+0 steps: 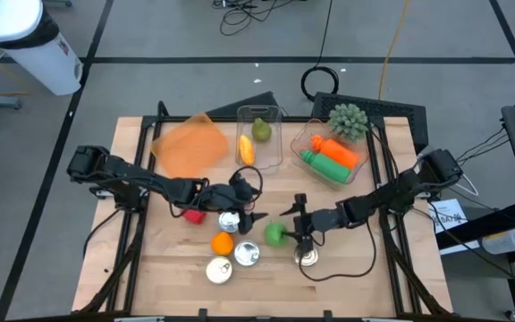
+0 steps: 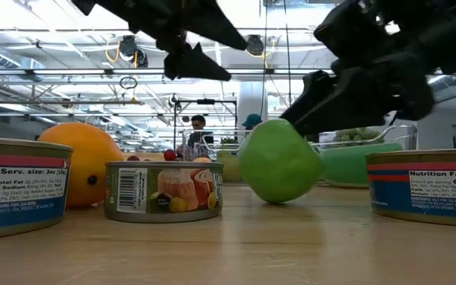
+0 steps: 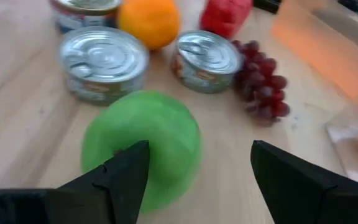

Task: Pick & Place Food Item
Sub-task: Put the green apple into the left transparent bin

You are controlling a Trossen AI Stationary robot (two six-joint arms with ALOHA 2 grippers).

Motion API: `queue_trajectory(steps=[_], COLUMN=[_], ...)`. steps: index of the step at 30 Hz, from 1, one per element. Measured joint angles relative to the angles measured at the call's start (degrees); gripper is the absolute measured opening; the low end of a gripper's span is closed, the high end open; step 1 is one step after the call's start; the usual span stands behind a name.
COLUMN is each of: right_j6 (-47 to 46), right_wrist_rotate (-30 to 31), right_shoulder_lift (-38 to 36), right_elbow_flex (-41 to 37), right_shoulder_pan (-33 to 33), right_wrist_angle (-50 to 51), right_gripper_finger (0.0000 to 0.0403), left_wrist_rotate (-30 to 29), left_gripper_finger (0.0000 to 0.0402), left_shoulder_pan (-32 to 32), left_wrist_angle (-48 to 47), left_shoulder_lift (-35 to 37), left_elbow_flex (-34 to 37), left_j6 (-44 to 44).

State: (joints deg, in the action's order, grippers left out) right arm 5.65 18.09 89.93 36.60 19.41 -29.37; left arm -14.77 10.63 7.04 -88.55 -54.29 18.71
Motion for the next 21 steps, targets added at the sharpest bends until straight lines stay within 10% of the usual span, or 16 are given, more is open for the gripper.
queue_trajectory(steps=[21], right_j6=[-6.16], right_wrist_rotate=[-8.80], right_shoulder_lift=[-2.16], right_elbow_flex=[-0.02], right_shoulder_pan=[-1.89], right_wrist_angle=[0.72], right_gripper_finger=[0.0263], left_wrist_rotate=[-0.26], left_gripper_finger=[0.0368], left_shoulder_pan=[-0.12], left_wrist_angle=[0.51], left_shoulder_lift=[-0.02], left_elbow_flex=[0.97], left_j6=[0.00])
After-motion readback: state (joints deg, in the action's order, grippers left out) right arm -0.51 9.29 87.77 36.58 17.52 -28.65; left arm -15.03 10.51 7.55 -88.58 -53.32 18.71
